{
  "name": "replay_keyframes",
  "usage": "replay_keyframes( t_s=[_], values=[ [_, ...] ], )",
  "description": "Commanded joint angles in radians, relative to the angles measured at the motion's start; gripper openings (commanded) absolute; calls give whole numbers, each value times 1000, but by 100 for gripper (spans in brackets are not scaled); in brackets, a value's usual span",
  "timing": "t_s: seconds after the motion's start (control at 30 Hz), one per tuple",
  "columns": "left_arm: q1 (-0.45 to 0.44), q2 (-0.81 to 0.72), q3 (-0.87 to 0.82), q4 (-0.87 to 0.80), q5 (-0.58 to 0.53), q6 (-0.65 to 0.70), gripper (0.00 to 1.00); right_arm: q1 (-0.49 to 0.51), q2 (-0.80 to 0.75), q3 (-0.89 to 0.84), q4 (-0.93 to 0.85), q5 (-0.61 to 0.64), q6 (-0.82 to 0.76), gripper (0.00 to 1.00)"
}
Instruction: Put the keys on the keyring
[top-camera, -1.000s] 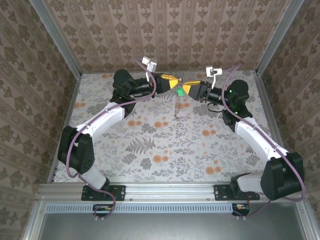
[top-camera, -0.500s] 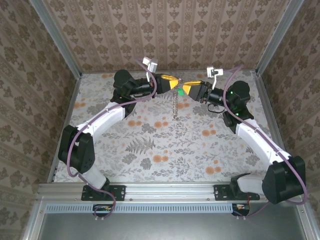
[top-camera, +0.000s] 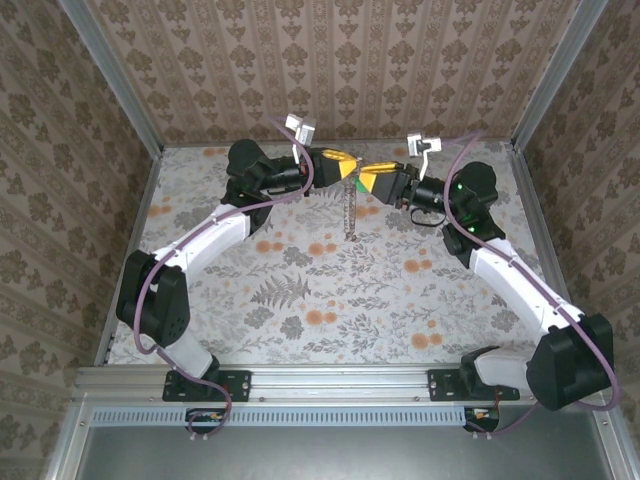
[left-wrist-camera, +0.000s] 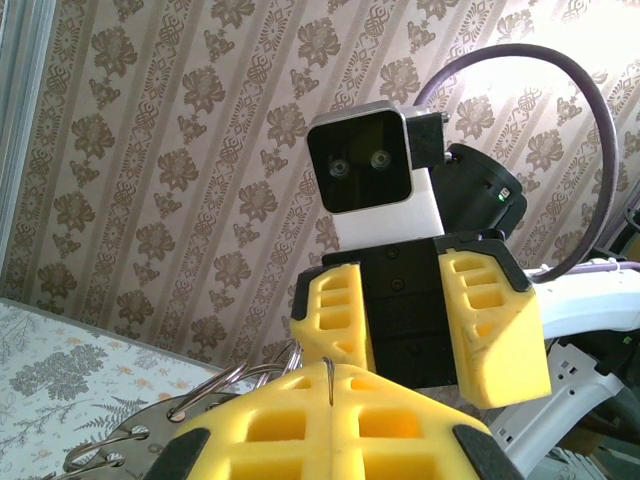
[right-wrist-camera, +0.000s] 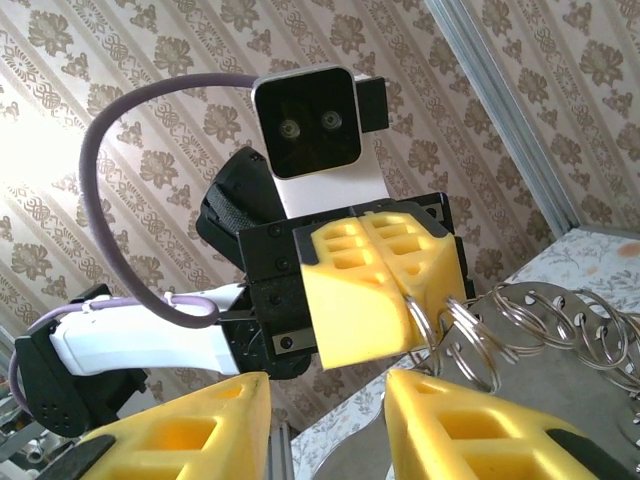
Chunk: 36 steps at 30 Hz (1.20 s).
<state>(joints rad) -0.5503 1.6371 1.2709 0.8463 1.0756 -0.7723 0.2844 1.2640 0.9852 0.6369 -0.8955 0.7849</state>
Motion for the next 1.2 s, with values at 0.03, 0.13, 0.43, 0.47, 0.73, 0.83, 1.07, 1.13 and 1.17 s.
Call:
replay_keyframes(
  t_s=[0.03, 0.13, 0.43, 0.47, 0.73, 0.83, 1.07, 1.13, 1.17],
  values=[
    [-2, -5, -4, 62, 20, -19, 0, 2, 28, 43, 7, 21, -19, 36],
    [-2, -7, -5, 62, 24, -19, 0, 2, 43, 53, 6, 24, -22, 35],
    [-2, -10, -9, 65, 29, -18, 0, -26, 40, 36, -2, 26, -27, 33],
    [-2, -11, -8, 64, 29, -17, 0, -28, 39, 33, -2, 25, -26, 33],
    [-1, -10, -6, 68, 32, -21, 0, -35, 44, 27, 8, 25, -18, 32],
    [-3, -10, -7, 67, 31, -21, 0, -36, 64, 40, 35, 17, 5, 32],
    [-8, -3, -3, 67, 32, -21, 0, -16, 93, 77, 57, -3, 21, 32],
    [-8, -1, -4, 66, 32, -20, 0, -10, 92, 84, 52, -6, 17, 32],
    [-8, 0, -2, 66, 32, -21, 0, -9, 88, 84, 49, -5, 15, 32]
  ],
)
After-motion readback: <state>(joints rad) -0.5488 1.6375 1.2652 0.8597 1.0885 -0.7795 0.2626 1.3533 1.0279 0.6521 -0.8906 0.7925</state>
